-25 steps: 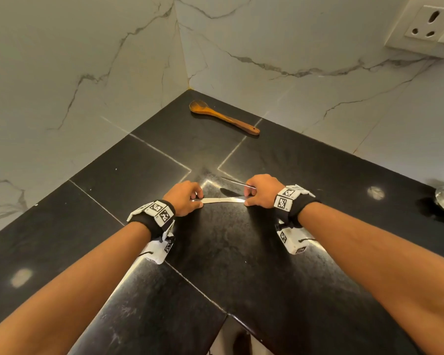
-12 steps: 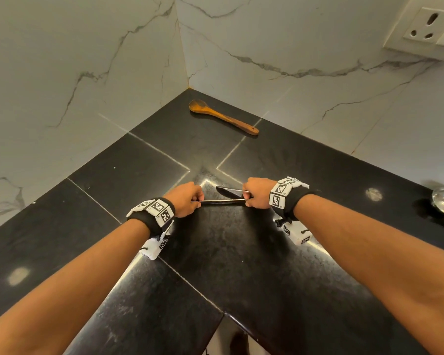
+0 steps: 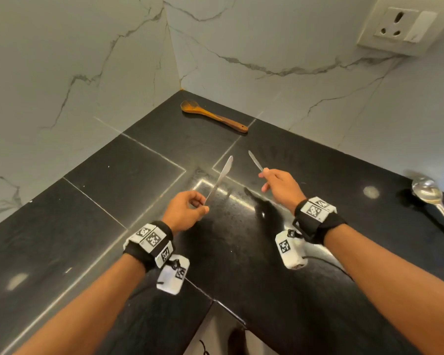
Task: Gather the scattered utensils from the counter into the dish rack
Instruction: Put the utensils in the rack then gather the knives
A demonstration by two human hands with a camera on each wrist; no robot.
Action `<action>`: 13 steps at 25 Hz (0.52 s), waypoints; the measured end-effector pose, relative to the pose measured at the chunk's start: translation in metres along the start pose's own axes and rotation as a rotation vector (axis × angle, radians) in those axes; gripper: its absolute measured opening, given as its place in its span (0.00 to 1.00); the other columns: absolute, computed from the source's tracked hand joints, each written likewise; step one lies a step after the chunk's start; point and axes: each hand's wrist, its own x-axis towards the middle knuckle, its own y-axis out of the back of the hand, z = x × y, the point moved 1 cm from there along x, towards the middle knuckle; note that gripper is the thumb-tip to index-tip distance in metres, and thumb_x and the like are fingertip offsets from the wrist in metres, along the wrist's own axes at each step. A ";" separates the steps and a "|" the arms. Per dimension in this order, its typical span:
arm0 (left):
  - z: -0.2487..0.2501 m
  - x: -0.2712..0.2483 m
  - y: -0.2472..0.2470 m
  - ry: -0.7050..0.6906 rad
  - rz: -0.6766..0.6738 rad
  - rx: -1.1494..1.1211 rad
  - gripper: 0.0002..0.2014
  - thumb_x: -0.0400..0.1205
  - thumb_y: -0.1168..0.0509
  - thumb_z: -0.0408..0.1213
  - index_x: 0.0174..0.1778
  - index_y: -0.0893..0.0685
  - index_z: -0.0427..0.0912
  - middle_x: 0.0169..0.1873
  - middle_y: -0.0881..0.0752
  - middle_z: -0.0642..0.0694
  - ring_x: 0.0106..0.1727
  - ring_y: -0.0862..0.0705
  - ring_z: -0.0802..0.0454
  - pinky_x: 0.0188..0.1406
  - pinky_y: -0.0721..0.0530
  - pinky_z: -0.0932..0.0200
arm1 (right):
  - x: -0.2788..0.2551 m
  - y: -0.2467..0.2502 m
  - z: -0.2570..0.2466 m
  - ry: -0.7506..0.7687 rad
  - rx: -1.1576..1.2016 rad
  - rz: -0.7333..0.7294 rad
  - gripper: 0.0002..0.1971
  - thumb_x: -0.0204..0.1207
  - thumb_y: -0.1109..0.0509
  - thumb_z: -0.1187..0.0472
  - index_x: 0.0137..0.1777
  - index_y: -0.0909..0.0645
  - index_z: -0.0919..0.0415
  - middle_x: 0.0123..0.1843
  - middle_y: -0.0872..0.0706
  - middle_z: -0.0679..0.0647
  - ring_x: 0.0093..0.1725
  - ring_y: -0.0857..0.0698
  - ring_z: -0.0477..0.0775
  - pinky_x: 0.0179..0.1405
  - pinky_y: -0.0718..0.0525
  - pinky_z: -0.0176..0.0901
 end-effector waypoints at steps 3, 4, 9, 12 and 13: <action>0.031 -0.025 -0.050 0.014 -0.031 -0.285 0.06 0.77 0.27 0.27 0.43 0.17 0.41 0.35 0.17 0.43 0.26 0.18 0.59 0.24 0.18 0.65 | -0.035 0.008 0.007 -0.086 0.255 0.016 0.14 0.87 0.43 0.56 0.51 0.14 0.55 0.35 0.18 0.52 0.24 0.29 0.43 0.24 0.32 0.35; 0.045 -0.033 -0.068 0.000 -0.055 -0.330 0.05 0.77 0.27 0.27 0.45 0.16 0.38 0.36 0.16 0.42 0.28 0.17 0.59 0.25 0.17 0.66 | -0.047 0.011 0.009 -0.120 0.336 0.031 0.14 0.87 0.43 0.58 0.53 0.15 0.57 0.37 0.19 0.53 0.23 0.30 0.44 0.20 0.33 0.34; 0.110 -0.070 -0.141 -0.111 -0.172 -0.376 0.08 0.77 0.26 0.30 0.50 0.15 0.35 0.40 0.13 0.42 0.33 0.13 0.57 0.32 0.14 0.64 | -0.098 0.053 0.009 -0.171 0.614 0.163 0.15 0.85 0.43 0.65 0.58 0.17 0.71 0.40 0.20 0.60 0.27 0.28 0.46 0.25 0.29 0.37; 0.146 -0.089 -0.175 -0.188 -0.246 -0.342 0.08 0.77 0.25 0.30 0.50 0.15 0.36 0.42 0.12 0.42 0.33 0.12 0.56 0.34 0.11 0.61 | -0.129 0.095 0.018 -0.161 0.635 0.237 0.14 0.85 0.41 0.63 0.55 0.14 0.68 0.38 0.19 0.56 0.38 0.21 0.51 0.41 0.19 0.45; 0.156 -0.095 -0.185 -0.218 -0.267 -0.321 0.08 0.77 0.25 0.30 0.49 0.16 0.37 0.42 0.12 0.42 0.34 0.11 0.54 0.35 0.11 0.60 | -0.138 0.108 0.021 -0.156 0.643 0.241 0.14 0.86 0.41 0.61 0.54 0.14 0.64 0.39 0.18 0.56 0.41 0.20 0.53 0.46 0.18 0.48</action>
